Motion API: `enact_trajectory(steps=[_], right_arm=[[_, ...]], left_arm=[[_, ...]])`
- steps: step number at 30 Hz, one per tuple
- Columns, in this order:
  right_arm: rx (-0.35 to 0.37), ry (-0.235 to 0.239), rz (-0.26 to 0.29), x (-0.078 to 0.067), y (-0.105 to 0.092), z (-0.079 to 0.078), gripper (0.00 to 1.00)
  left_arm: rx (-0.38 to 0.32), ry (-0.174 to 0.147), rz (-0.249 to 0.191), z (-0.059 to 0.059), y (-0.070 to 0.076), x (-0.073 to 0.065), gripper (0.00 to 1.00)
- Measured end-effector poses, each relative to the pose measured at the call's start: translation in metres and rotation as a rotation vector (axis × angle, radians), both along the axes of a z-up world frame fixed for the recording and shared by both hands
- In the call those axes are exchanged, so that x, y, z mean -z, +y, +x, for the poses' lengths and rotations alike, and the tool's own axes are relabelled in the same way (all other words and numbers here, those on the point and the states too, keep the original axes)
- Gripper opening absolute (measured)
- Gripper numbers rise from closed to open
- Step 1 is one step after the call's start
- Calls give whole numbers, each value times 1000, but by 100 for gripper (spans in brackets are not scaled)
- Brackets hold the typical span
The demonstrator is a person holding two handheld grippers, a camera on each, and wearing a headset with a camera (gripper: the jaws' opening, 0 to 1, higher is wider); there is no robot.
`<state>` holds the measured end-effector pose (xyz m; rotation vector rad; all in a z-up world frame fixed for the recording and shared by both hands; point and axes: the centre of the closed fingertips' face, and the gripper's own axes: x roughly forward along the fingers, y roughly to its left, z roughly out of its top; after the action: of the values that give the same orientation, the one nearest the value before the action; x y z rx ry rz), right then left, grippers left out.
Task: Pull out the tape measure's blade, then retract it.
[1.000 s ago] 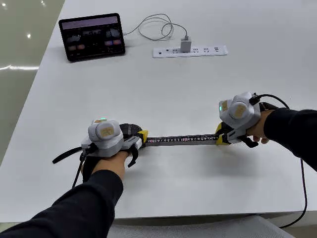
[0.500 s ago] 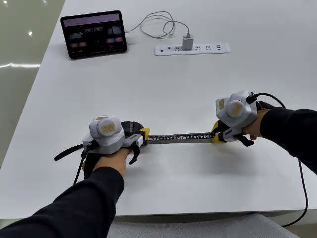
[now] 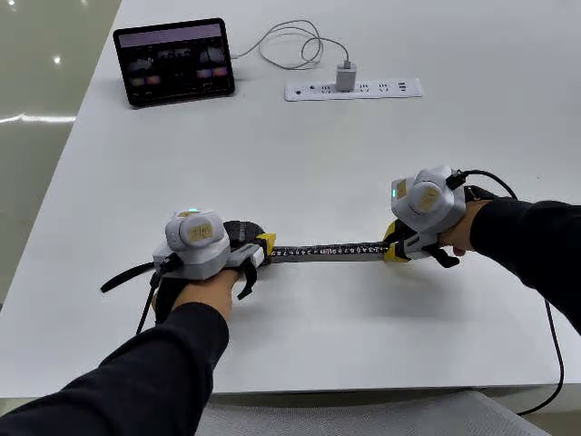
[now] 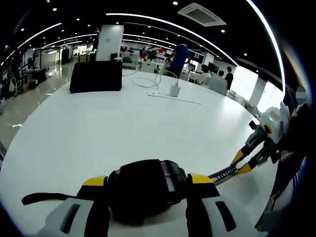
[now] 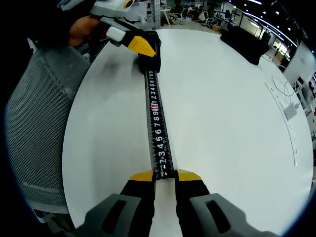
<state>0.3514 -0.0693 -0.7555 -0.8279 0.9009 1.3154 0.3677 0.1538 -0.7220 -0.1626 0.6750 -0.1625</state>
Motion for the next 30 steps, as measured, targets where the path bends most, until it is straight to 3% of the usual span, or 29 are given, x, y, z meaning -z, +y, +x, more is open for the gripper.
enact_trajectory(steps=[30], right_arm=[[22,10,33,3,17,1,10]], left_arm=[[3,9,-9,0,0,1,58]])
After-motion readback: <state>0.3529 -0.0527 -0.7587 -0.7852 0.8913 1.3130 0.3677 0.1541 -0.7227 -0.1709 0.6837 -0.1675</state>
